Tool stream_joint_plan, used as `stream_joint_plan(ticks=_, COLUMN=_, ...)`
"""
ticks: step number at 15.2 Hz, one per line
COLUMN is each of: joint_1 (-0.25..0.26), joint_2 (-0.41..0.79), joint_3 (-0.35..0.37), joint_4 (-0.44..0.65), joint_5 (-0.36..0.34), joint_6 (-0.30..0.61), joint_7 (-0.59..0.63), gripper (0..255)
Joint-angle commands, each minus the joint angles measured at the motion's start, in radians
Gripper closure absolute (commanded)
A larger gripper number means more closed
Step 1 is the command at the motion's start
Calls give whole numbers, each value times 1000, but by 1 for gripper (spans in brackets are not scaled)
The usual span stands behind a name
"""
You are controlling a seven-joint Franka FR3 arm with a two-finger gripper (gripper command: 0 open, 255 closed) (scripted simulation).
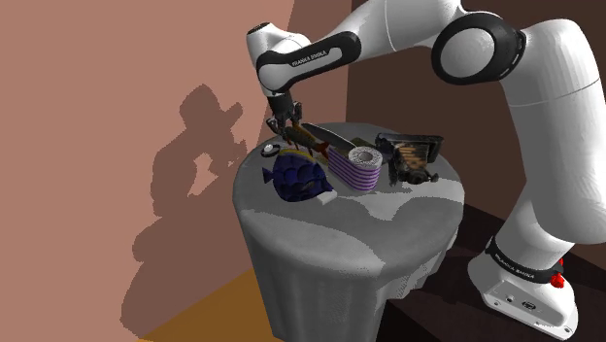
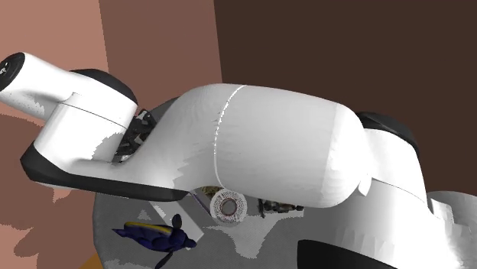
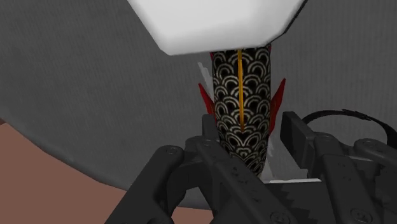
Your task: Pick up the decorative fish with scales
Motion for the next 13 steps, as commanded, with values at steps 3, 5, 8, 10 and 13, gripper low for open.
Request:
stream_joint_plan(ticks=3, joint_1=2, joint_2=-3, joint_3=1, joint_4=49, joint_5=3, joint_6=-51, joint_7=-12, gripper=255)
stream_joint_plan(ticks=5, joint_1=4, joint_2=-5, joint_3=1, joint_4=74, joint_5=5, joint_6=-76, joint_7=-17, gripper=255)
stream_joint_plan(ticks=8, joint_1=7, joint_2=-4, joint_3=1, joint_4=114, joint_5=6, joint_6=-115, joint_7=-25, gripper=255)
stream_joint_plan(ticks=10, joint_1=9, joint_2=-3, joint_3=1, joint_4=143, joint_5=7, joint_6=-142, joint_7=-30, gripper=255)
stream_joint_plan(ticks=13, joint_1=11, joint_2=-1, joint_3=1, joint_4=161, joint_5=7, joint_6=-158, joint_7=-34, gripper=255)
